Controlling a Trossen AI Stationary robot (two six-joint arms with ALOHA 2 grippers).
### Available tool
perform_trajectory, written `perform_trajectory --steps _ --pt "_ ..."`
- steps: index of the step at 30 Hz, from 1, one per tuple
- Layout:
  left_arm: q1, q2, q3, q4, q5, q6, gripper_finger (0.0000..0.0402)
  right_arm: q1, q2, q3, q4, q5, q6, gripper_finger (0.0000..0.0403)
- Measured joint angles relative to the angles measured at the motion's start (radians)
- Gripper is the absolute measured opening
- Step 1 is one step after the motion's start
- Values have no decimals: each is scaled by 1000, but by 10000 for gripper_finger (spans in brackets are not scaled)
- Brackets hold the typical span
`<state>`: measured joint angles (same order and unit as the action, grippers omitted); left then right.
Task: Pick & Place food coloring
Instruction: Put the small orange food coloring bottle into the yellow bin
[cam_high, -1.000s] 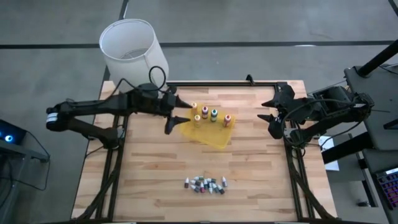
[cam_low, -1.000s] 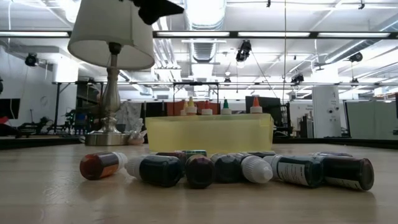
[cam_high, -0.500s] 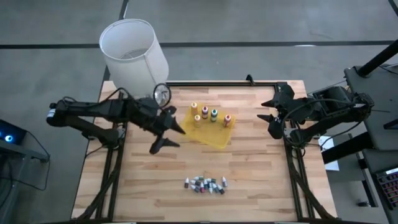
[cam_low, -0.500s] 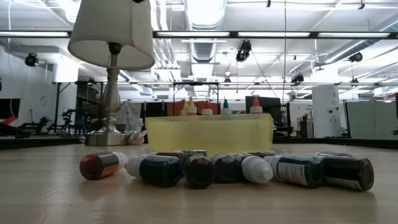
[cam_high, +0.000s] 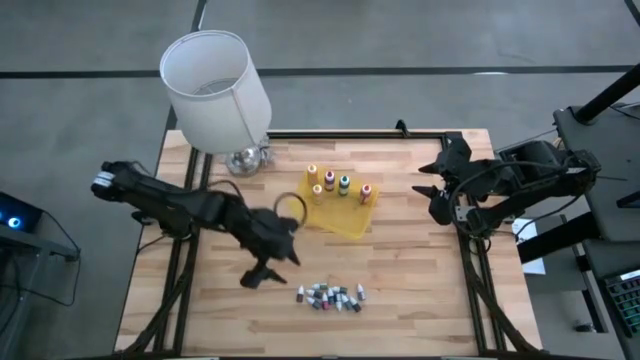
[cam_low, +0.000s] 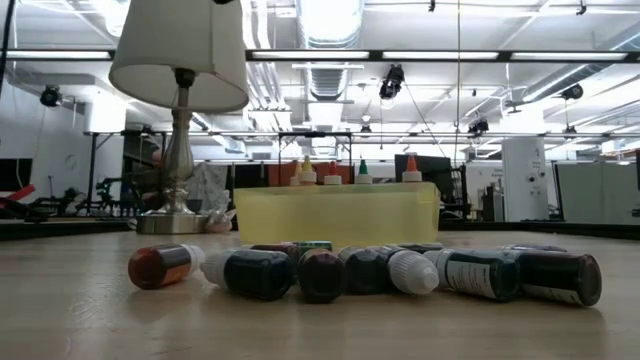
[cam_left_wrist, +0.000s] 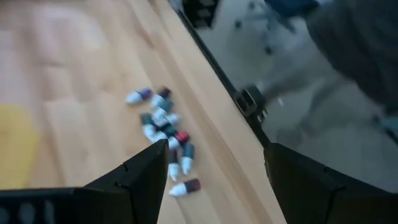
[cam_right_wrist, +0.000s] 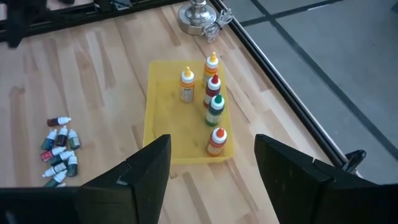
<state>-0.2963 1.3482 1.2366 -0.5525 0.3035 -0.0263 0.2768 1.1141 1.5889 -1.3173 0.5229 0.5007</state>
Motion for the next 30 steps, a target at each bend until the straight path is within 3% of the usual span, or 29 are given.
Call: perform_trajectory --steps 11,25,30 --pt "-36 196 0 -18 129 294 236 0 0 -4 0 -7 21 224" --pt "-33 323 -1 25 130 570 236 0 0 -5 -1 -8 23 224" --pt "-7 347 -1 102 267 549 236 0 0 -10 -2 -8 23 224"
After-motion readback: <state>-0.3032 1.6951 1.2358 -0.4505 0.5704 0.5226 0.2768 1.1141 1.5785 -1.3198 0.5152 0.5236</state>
